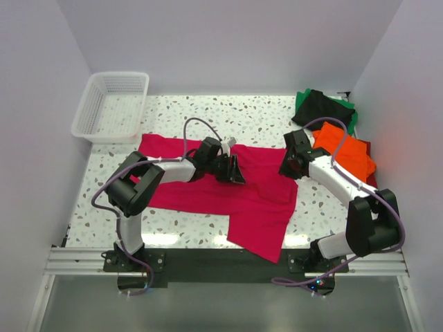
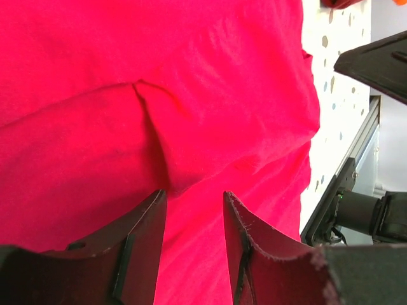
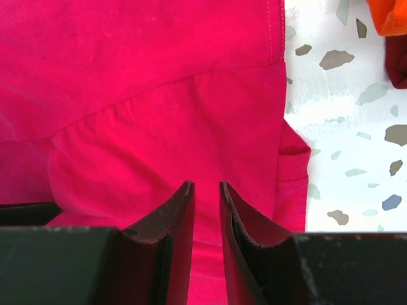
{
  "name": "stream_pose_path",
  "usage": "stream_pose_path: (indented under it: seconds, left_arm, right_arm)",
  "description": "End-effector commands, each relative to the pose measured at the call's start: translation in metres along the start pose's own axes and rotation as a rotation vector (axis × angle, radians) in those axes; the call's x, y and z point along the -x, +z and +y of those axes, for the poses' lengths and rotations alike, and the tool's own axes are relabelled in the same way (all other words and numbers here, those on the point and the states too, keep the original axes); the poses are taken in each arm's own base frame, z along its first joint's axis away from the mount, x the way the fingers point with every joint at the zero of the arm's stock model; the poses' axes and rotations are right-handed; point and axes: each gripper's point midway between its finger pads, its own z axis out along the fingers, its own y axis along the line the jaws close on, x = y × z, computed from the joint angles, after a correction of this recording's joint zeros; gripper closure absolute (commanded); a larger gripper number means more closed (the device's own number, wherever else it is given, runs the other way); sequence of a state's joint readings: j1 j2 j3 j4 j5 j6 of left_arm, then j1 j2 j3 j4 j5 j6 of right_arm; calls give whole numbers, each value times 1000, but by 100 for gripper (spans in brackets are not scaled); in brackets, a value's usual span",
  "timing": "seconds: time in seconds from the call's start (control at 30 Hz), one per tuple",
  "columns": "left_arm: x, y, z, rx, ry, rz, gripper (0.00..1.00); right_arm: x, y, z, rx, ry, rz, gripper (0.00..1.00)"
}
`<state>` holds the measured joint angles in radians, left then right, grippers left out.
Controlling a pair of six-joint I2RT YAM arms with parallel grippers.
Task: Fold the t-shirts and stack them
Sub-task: Fold the tshirt
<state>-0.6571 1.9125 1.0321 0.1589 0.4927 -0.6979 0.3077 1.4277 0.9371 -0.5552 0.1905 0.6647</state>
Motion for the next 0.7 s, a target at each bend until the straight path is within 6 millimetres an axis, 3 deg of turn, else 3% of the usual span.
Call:
stream_pose_path:
  seconds: [0.0,0.47,0.67]
  left_arm:
    - [7,8,-16,-57,15,-9,55]
    - [1,19,-15,-76,16,10,60]
    - [0,16,-18,-79,20,12,84]
  right_arm:
    - [10,-6,7,15,-21,-25,75]
    - [9,-9,4,14,-27,-26,76]
    - [9,-11,0,-2,-28,-32,77]
